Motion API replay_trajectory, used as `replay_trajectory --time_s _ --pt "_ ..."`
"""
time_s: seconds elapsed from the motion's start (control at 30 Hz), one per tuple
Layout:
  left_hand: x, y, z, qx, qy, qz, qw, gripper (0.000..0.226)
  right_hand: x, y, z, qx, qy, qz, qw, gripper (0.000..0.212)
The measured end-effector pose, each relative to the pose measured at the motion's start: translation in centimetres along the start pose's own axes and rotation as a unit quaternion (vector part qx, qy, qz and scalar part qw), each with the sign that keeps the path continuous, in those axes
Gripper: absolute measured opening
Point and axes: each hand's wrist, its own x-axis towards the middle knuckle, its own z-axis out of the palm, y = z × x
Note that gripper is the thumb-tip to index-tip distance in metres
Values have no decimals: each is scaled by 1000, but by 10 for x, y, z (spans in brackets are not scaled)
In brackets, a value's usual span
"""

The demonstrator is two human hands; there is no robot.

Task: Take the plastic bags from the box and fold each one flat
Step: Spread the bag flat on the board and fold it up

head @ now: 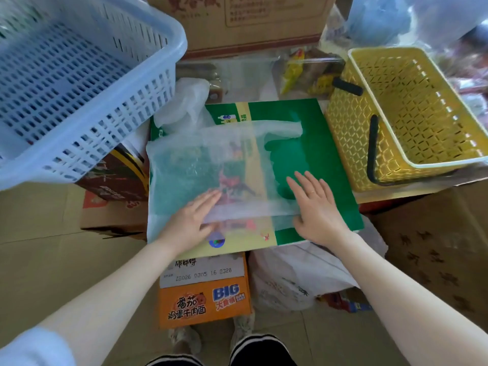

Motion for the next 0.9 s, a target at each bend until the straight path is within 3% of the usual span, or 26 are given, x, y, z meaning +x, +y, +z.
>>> replay_trajectory --time_s 0.1,0.17,0.27,0.43,0.47,0.53,0.57,0.67,0.73,0.8,0.9 --pt "-15 -8 10 113 -76 39 990 85 -4 -43 19 25 -27 -172 984 72" --pt "-23 -17 16 147 -72 37 986 83 3 -66 38 15 -32 -206 978 71" --pt "-33 -27 16 133 -22 45 990 70 10 -83 55 -15 -7 -188 982 64" --pt "-45 -42 21 119 38 153 980 40 -11 -64 73 -50 20 -176 983 54" --pt "-48 -44 22 118 34 155 980 50 -16 -58 73 -52 22 -168 984 53" --pt "-54 -48 22 111 10 138 984 78 -24 -49 73 -50 12 -144 988 53" --pt "-56 -49 22 100 5 125 987 76 -27 -44 74 -42 7 -126 991 54" --pt "-63 -46 17 26 16 68 997 42 -38 -34 77 -21 25 -42 999 58" --pt "-66 -37 13 -26 54 23 998 38 -46 -36 76 2 49 37 998 60" --pt "-63 -22 12 -3 99 7 995 42 -47 -48 69 26 76 84 993 59" --pt "-40 2 15 65 129 27 989 40 -30 -73 58 23 144 61 987 44"
